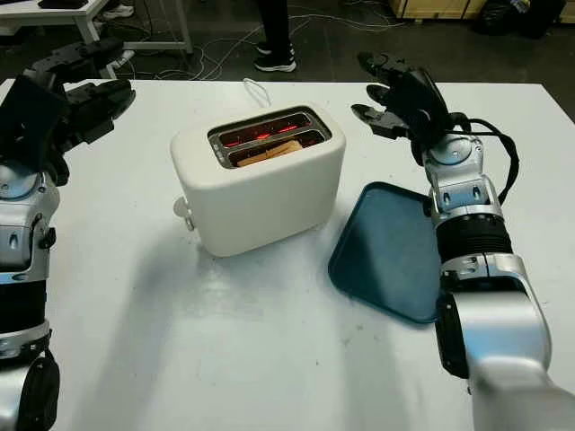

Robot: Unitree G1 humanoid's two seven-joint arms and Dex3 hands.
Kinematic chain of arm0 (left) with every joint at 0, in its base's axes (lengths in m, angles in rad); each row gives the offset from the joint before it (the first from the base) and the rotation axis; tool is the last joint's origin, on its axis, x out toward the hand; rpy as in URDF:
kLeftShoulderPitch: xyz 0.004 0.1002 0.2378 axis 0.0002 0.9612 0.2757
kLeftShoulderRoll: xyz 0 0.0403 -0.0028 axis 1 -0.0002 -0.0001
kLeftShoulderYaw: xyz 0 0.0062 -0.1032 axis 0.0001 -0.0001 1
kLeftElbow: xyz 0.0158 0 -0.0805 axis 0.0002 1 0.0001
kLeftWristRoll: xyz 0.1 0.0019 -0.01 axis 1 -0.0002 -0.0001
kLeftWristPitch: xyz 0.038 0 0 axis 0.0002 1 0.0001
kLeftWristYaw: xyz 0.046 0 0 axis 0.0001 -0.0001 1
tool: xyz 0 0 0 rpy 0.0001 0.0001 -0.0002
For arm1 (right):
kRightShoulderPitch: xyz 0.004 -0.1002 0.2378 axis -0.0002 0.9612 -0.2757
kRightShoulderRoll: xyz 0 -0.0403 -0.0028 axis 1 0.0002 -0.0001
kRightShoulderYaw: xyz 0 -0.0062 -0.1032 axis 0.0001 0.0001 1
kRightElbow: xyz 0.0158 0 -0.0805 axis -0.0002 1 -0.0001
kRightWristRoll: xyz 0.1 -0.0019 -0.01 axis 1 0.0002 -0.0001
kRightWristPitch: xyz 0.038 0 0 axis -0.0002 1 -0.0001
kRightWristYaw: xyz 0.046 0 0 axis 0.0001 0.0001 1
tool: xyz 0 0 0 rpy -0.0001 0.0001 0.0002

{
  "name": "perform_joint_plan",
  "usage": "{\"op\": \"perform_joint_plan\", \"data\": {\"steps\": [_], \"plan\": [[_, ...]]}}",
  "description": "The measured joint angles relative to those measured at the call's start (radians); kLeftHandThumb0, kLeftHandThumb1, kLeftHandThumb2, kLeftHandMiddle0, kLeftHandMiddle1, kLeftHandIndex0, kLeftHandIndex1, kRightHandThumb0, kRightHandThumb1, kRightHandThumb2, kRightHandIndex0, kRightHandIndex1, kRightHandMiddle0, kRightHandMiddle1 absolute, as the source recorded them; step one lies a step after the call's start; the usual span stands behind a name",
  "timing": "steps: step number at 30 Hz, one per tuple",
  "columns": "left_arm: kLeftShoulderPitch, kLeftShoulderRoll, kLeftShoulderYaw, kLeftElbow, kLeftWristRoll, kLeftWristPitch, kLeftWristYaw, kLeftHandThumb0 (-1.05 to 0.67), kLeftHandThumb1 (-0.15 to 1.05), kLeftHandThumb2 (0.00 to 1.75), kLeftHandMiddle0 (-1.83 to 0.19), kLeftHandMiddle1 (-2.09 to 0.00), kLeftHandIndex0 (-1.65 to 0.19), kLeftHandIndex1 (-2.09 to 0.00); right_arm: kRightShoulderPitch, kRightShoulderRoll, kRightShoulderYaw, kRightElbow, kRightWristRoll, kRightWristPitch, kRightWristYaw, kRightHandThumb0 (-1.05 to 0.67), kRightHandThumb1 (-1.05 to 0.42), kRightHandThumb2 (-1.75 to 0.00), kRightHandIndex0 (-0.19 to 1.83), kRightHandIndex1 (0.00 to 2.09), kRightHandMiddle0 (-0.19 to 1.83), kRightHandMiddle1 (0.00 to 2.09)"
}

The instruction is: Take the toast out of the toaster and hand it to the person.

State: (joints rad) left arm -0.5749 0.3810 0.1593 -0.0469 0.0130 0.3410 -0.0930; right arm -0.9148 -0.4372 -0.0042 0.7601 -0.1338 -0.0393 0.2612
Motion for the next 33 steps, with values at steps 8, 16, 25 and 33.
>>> {"op": "perform_joint_plan", "data": {"steps": [8, 16, 25, 33], "plan": [[0.0, -0.005, -0.001, 0.003, -0.005, -0.002, -0.001, -0.29, 0.92, 0.21, -0.63, -0.19, -0.62, -0.05, 0.0, 0.0, -0.002, 0.0, 0.003, 0.0, 0.001, -0.21, -0.92, -0.27, 0.45, 0.02, 0.45, 0.02], [0.0, -0.013, -0.001, 0.002, -0.006, -0.004, -0.001, -0.28, 0.92, 0.21, -0.6, -0.22, -0.61, -0.04, -0.001, 0.002, -0.034, -0.018, 0.045, 0.016, 0.019, -0.21, -0.92, -0.26, 0.42, 0.01, 0.43, 0.0], [0.001, -0.02, 0.001, 0.001, -0.011, -0.002, -0.003, -0.27, 0.92, 0.23, -0.57, -0.27, -0.6, -0.04, -0.002, 0.013, -0.057, -0.074, 0.085, 0.097, 0.036, -0.21, -0.92, -0.29, 0.36, 0.0, 0.39, 0.0], [0.002, -0.029, 0.001, -0.021, -0.011, 0.021, -0.002, -0.26, 0.92, 0.23, -0.54, -0.31, -0.6, -0.04, 0.0, 0.013, -0.041, -0.115, 0.072, 0.115, 0.037, -0.22, -0.92, -0.31, 0.35, 0.0, 0.36, 0.0]]}}
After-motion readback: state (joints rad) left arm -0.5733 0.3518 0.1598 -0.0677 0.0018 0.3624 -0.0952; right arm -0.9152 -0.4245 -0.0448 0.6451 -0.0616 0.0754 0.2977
